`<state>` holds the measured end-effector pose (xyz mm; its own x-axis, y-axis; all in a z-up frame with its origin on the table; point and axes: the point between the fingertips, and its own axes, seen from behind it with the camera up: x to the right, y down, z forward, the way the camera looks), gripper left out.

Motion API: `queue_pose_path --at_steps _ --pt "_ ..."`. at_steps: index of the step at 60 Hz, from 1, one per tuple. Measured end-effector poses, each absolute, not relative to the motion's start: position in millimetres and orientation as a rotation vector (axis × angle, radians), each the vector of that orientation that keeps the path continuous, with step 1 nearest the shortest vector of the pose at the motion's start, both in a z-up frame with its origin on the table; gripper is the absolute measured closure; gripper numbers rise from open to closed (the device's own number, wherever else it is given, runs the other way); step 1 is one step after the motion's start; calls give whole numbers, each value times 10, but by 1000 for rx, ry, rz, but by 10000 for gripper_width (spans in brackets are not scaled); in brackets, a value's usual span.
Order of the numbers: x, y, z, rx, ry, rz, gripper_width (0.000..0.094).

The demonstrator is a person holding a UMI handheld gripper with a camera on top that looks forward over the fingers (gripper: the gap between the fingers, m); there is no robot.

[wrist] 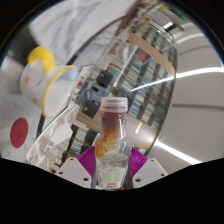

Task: Pour water

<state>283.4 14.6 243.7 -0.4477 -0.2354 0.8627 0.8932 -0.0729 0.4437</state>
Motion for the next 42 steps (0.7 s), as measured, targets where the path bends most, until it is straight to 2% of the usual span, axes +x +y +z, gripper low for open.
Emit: queue_pose_path --at_steps 9,14,17,21,27,34,42 --pt "3011 9 3122 -1064 -869 -1257 529" --pt "3136 -57 3310 -1223 -596 -938 529" --pt "3198 -19 3273 -1327 -443 -717 528" --pt "3283 41 3050 -1456 -251 -456 532" --pt "3434 122 2517 -1605 -53 -220 529" --pt "3563 165 1751 -1730 18 -125 529" --pt "3567 152 1078 -1820 39 -90 528"
